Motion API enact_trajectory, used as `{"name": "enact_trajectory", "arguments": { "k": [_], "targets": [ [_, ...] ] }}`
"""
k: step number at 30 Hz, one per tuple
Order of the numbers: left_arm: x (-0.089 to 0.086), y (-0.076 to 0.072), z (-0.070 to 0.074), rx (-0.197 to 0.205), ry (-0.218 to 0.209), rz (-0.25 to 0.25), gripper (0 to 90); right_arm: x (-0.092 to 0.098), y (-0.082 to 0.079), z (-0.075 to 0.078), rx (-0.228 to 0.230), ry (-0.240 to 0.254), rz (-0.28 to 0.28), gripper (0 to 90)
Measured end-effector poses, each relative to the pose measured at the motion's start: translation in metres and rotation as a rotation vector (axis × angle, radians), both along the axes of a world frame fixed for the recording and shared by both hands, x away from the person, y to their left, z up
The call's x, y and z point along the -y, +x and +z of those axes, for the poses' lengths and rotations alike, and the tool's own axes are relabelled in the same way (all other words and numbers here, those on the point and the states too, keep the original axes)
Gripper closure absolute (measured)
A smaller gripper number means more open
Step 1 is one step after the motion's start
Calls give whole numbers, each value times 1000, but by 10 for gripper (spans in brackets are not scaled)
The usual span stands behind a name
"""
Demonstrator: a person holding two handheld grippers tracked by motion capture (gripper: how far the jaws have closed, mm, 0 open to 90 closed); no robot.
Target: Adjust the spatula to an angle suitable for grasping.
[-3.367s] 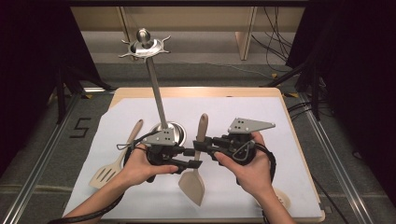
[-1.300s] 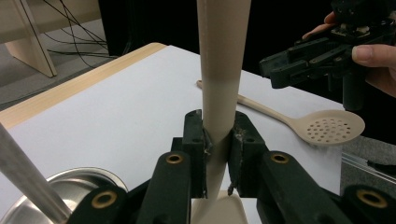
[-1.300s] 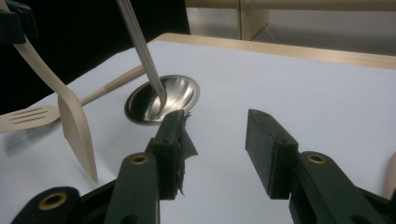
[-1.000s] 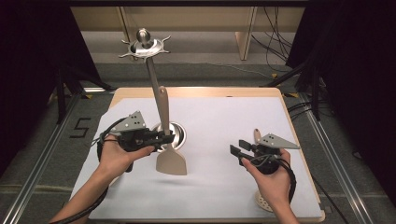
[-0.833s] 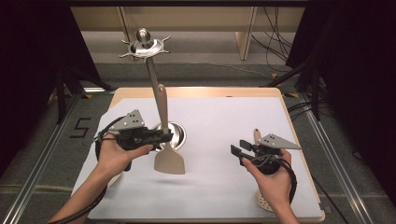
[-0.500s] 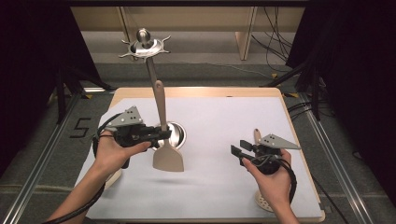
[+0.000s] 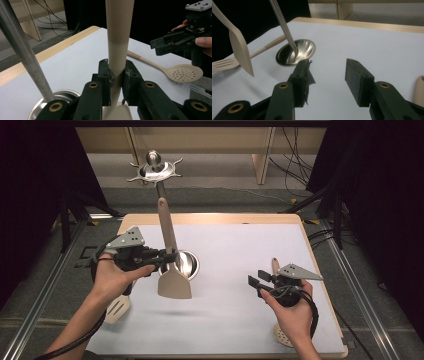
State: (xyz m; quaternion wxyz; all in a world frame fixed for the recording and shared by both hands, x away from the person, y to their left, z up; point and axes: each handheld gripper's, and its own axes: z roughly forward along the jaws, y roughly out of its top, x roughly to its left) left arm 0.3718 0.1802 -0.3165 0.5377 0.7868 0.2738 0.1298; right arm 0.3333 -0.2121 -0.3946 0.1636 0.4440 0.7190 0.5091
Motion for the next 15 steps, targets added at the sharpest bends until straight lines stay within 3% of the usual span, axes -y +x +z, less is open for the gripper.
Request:
{"name": "enact_trajectory", "arguments": {
  "k": [5,15],
  "targets": [
    [-3,1,3,-1,-7,5,781,1,1,-1,23,-35,-3,551],
    [-5,5,11,7,-15,11,781,-1,0,-1,-4,-4,4,549]
  ]
}}
